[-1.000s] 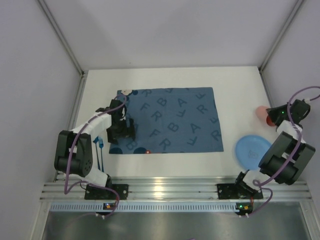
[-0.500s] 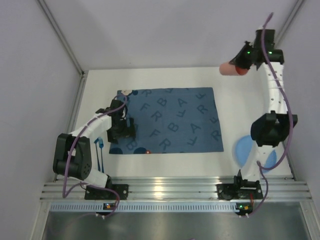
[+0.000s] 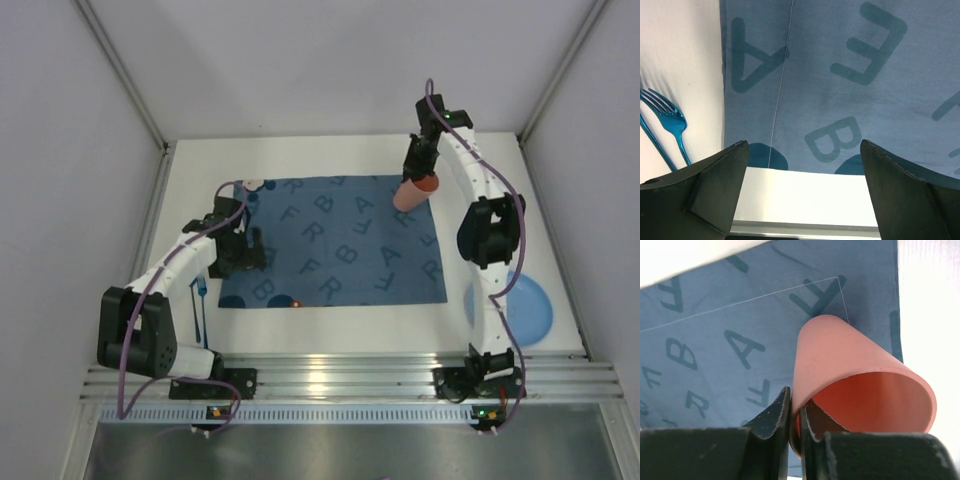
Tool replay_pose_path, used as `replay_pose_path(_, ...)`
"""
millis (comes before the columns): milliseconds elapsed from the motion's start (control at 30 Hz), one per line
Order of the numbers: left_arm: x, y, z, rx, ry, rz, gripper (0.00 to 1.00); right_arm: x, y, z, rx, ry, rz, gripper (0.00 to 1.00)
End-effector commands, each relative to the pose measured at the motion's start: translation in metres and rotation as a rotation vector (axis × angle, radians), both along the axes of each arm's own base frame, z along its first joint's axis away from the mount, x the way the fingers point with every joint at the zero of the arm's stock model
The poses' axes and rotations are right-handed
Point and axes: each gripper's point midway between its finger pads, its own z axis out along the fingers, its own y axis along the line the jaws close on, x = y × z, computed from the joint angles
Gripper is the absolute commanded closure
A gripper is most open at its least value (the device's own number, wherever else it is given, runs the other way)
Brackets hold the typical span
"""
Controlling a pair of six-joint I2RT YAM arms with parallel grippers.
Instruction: Set the dinner table for one person
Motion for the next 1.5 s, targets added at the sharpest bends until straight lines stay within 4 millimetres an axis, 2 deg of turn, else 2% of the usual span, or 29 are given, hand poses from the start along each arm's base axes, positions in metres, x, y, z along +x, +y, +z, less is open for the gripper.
replay_pose_path(0,0.006,0.002,0.009,0.005,-0.062,0.018,0.02,-0.002,0.000,-0.006,-0.067,0.017,-0.003,0.91)
replay_pose_path(33,0.007,0.003,0.010,0.005,-0.065,0.018,0.02,-0.002,0.003,-0.009,-0.067,0.022,0.004,0.67)
replay_pose_path(100,0.006,0.002,0.009,0.004,-0.062,0.018,0.02,-0.004,0.016,-0.009,-0.061,0.017,0.035,0.41)
replay_pose_path(133,0.007,0.002,0.008,0.005,-0.062,0.020,0.02,-0.004,0.020,-0.012,-0.063,0.020,0.044,0.18)
replay_pose_path(167,0.007,0.002,0.008,0.005,-0.061,0.021,0.02,-0.005,0.028,-0.010,-0.060,0.011,0.063,0.15)
replay_pose_path(300,0.007,0.003,0.006,0.008,-0.053,0.031,0.02,-0.003,0.041,0.005,-0.024,-0.025,0.090,0.09)
replay_pose_path(533,0.008,-0.003,0.016,-0.027,-0.024,0.072,0.02,-0.008,0.047,0.072,0.044,-0.159,0.116,0.03)
replay_pose_path(667,0.012,0.002,0.027,-0.001,-0.030,0.109,0.02,-0.021,0.049,0.093,0.076,-0.181,0.142,0.02)
replay_pose_path(700,0.013,0.003,0.031,0.005,-0.029,0.115,0.02,-0.027,0.047,0.103,0.075,-0.193,0.147,0.02)
replay_pose_path(767,0.014,0.005,0.032,0.019,-0.019,0.111,0.02,-0.035,0.040,0.104,0.047,-0.188,0.146,0.02)
replay_pose_path(800,0.015,0.008,0.035,0.033,-0.023,0.121,0.02,-0.036,0.033,0.109,0.015,-0.210,0.132,0.01)
replay_pose_path(833,0.014,0.017,0.037,0.066,-0.023,0.169,0.02,-0.045,0.025,0.115,-0.011,-0.223,0.132,0.00)
replay_pose_path(900,0.016,0.019,0.044,0.039,-0.047,0.183,0.02,-0.049,0.009,0.123,-0.077,-0.261,0.108,0.00)
replay_pose_path(1000,0.014,0.033,0.056,0.028,-0.062,0.254,0.02,-0.067,-0.009,0.139,-0.114,-0.291,0.103,0.00)
replay_pose_path(1033,0.011,0.045,0.057,0.042,-0.052,0.320,0.02,-0.075,-0.012,0.128,-0.123,-0.259,0.105,0.00)
replay_pose_path(1100,-0.004,0.066,0.056,0.082,-0.008,0.403,0.02,-0.084,-0.014,0.128,-0.114,-0.258,0.108,0.00)
replay_pose_path(1133,-0.011,0.084,0.054,0.086,0.014,0.480,0.03,-0.097,-0.015,0.126,-0.106,-0.249,0.108,0.00)
replay_pose_path(1200,-0.022,0.097,0.049,0.080,0.043,0.520,0.03,-0.107,-0.011,0.128,-0.065,-0.261,0.121,0.00)
replay_pose_path(1267,-0.031,0.116,0.043,0.118,0.076,0.547,0.04,-0.127,-0.010,0.127,-0.028,-0.257,0.127,0.00)
replay_pose_path(1300,-0.038,0.124,0.039,0.157,0.104,0.554,0.04,-0.137,-0.009,0.135,-0.005,-0.277,0.132,0.00)
replay_pose_path(1333,-0.040,0.130,0.035,0.172,0.120,0.552,0.05,-0.148,-0.010,0.121,-0.005,-0.239,0.136,0.00)
replay_pose_path(1400,-0.034,0.130,0.027,0.123,0.136,0.547,0.10,-0.161,-0.011,0.122,0.017,-0.254,0.143,0.00)
replay_pose_path(1433,-0.030,0.132,0.025,0.119,0.125,0.538,0.10,-0.170,-0.013,0.108,0.013,-0.216,0.147,0.00)
replay_pose_path(1467,-0.025,0.134,0.020,0.111,0.123,0.534,0.12,-0.175,-0.012,0.104,0.017,-0.209,0.154,0.00)
